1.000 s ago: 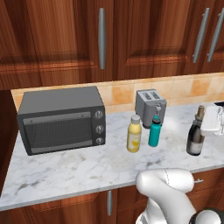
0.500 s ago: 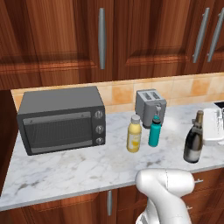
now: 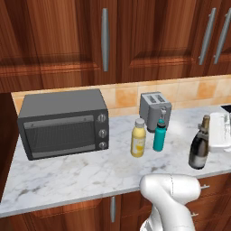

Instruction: Move the drinks to the dining counter.

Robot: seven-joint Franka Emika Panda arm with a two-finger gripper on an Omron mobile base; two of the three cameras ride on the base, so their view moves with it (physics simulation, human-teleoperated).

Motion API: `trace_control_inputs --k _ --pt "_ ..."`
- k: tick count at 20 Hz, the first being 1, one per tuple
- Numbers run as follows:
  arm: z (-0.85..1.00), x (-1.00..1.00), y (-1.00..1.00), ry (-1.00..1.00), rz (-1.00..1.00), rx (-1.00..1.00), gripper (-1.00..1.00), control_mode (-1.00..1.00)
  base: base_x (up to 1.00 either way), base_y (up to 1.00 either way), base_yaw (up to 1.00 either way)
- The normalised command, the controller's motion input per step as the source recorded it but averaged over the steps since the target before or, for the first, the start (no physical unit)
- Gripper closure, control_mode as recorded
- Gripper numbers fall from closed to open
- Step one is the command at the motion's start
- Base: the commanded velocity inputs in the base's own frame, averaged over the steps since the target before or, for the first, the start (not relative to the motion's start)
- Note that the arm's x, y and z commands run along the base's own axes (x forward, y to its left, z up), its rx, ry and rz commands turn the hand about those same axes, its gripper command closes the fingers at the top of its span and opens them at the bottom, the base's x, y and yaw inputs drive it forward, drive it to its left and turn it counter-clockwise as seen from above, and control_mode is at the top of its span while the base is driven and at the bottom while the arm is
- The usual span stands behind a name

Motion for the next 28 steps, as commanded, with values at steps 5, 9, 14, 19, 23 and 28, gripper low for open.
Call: trace_control_inputs --k 5,9,14,19,23,28 --pt "0.0 0.0 0.0 0.0 0.0 0.0 1.0 1.0 -0.55 -0.02 0.05" --pt "0.0 0.0 0.0 0.0 0.0 0.0 1.0 1.0 -0.92 -0.1 0.16" --pt "0.0 0.0 0.0 0.0 0.0 0.0 1.0 1.0 -0.78 -0.05 0.35" --pt "0.0 0.0 0.0 0.0 0.0 0.0 1.0 1.0 -0.45 0.0 0.5" --pt "0.0 0.0 0.0 0.0 0.0 0.0 1.0 1.0 -0.34 0.02 0.62" --pt "0.0 0.0 0.0 0.0 0.0 0.0 1.0 1.0 -0.27 0.11 0.71"
